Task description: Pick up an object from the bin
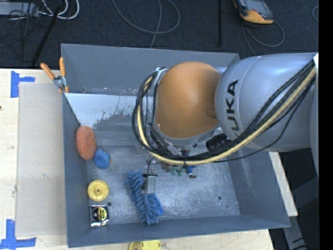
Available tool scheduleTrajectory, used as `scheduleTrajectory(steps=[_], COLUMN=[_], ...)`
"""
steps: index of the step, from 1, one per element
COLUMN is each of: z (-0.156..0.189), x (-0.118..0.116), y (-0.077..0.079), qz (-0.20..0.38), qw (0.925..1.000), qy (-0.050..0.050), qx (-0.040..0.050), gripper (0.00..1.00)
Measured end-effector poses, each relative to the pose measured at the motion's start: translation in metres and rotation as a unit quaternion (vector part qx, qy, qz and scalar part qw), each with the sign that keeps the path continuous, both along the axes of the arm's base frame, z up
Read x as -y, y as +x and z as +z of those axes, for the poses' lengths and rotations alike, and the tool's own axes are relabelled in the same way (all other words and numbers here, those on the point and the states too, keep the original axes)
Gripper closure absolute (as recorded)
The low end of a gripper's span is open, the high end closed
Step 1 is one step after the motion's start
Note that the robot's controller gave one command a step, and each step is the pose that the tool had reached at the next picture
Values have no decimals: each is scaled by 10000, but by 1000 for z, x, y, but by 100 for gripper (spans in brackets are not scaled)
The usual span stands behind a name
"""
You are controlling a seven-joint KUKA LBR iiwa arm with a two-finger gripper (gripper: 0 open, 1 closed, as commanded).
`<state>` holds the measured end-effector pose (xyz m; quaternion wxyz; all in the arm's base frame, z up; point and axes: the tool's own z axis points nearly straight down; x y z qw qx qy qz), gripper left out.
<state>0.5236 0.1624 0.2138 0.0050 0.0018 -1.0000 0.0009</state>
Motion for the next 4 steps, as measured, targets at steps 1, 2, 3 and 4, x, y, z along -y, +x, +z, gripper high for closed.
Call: scheduleTrajectory(steps=[1,2,3,4], z=[5,-40,-71,-99], x=[1,8,25,32], y=[1,-14,-13,12], qz=[-23,-18,409,-4], qw=[10000,10000,9992,10000], qy=[8,16,6,12], qx=[40,72,23,60], gripper=[0,0,0,0])
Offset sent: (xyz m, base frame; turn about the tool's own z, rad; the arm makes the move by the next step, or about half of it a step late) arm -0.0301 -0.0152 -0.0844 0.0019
